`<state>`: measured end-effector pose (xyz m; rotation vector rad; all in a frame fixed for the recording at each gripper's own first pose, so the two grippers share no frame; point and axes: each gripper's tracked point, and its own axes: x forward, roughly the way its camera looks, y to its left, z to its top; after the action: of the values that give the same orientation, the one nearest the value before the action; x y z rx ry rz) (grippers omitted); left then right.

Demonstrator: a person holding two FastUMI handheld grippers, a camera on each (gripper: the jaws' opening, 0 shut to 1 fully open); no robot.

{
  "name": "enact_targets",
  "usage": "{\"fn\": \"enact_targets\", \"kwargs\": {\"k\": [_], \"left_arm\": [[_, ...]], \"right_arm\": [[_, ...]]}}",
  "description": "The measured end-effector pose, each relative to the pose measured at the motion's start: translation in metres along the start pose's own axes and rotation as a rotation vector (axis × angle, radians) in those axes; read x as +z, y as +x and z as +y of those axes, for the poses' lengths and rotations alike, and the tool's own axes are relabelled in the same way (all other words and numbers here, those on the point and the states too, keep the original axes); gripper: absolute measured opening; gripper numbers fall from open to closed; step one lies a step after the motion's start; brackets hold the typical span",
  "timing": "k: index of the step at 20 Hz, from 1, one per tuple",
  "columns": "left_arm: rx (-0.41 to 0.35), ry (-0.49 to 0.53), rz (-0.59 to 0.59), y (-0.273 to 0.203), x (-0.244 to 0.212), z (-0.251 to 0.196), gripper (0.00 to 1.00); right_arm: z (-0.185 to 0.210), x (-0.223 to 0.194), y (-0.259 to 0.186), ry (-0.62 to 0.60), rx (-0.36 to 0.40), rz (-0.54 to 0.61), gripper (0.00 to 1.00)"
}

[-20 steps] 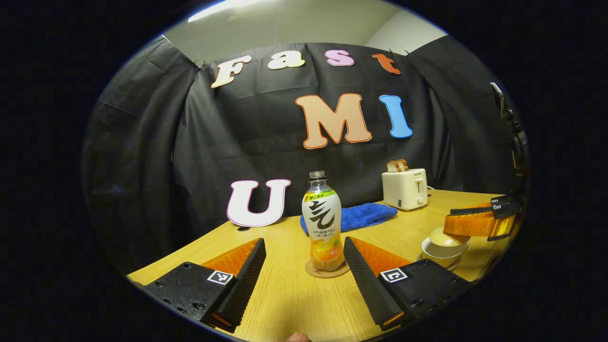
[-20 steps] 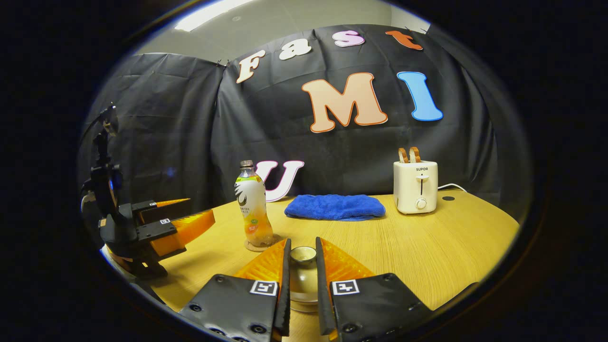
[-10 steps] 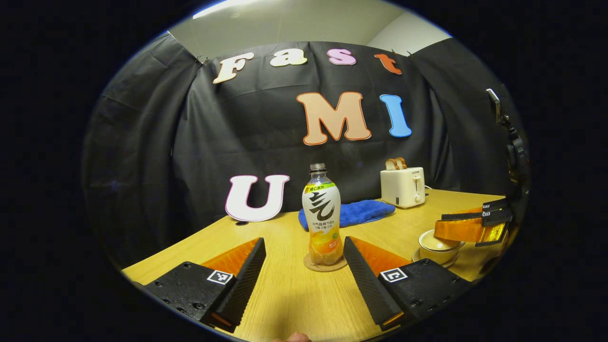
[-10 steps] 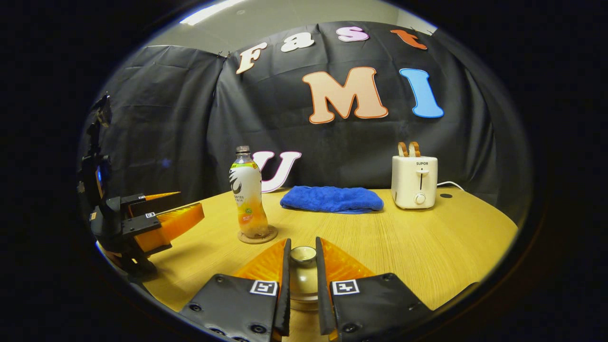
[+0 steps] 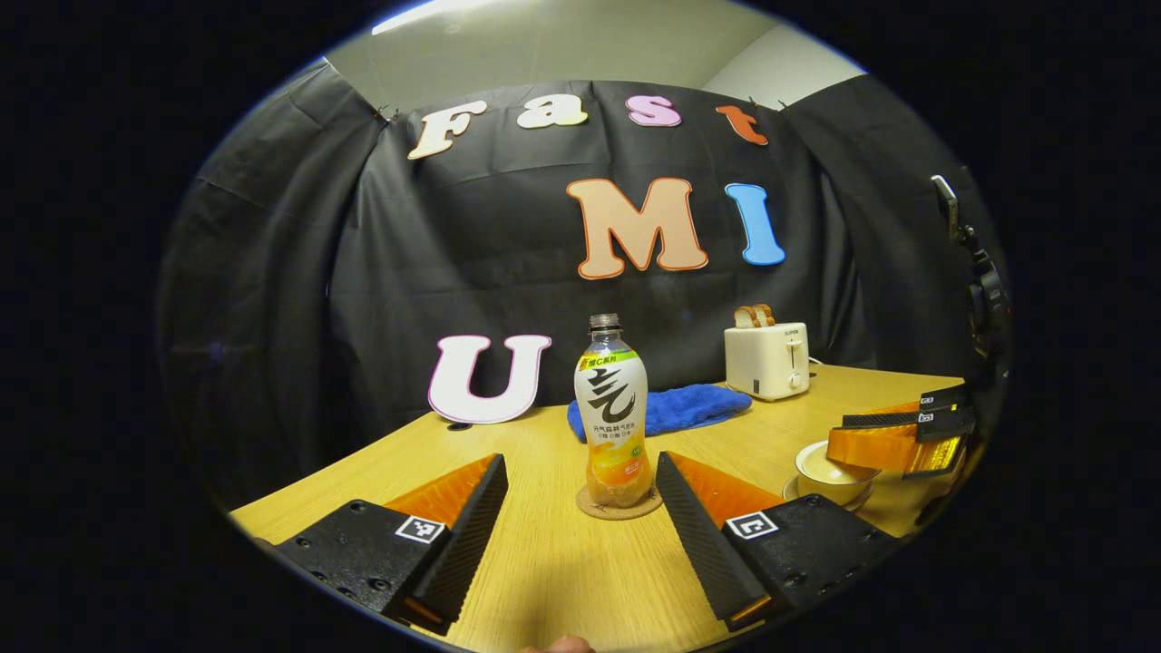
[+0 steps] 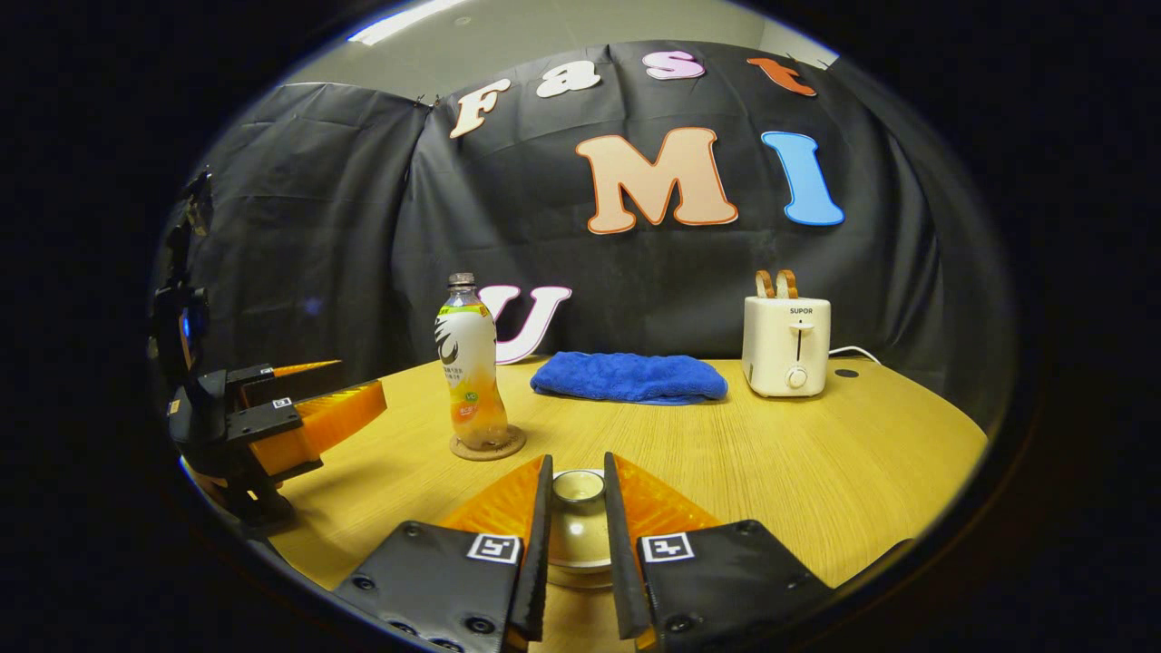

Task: Open the teacup lid with one hand, grasp the water bottle and pour water into the teacup with the other hand; after pouring, place the water bottle on the coaster and then close the teacup lid.

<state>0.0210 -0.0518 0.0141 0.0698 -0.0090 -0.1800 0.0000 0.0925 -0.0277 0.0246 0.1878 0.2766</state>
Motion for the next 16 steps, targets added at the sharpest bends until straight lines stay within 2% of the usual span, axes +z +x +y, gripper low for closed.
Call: {"fn": "enact_targets", "kwargs": {"k": [3, 4, 5, 9, 10, 11, 12, 16], "left_arm": [[0.005, 0.005, -0.003, -0.001, 0.001, 0.002, 0.96], [0.006, 0.007, -0.005, -0.002, 0.001, 0.002, 1.00], [0.008, 0.008, -0.006, -0.003, 0.001, 0.003, 0.96], [0.017, 0.014, -0.010, -0.009, 0.002, 0.007, 0.96], [0.019, 0.014, -0.011, -0.011, 0.001, 0.008, 0.96], [0.024, 0.014, -0.011, -0.014, 0.002, 0.010, 0.96], [0.028, 0.012, -0.010, -0.016, 0.000, 0.011, 0.96], [0.032, -0.002, 0.006, -0.025, -0.008, 0.012, 0.96]], "right_arm": [[0.001, 0.006, -0.006, -0.009, 0.001, -0.023, 0.36], [0.002, 0.008, -0.007, -0.009, 0.007, -0.037, 0.46], [0.001, 0.013, -0.011, -0.011, 0.003, -0.052, 0.55], [-0.012, 0.025, -0.020, 0.002, -0.029, -0.097, 0.94], [-0.017, 0.027, -0.022, 0.005, -0.042, -0.104, 1.00], [-0.021, 0.029, -0.025, 0.010, -0.055, -0.110, 0.96], [-0.026, 0.030, -0.029, 0.017, -0.065, -0.116, 1.00], [-0.041, 0.030, -0.044, 0.012, -0.113, -0.134, 0.99]]}}
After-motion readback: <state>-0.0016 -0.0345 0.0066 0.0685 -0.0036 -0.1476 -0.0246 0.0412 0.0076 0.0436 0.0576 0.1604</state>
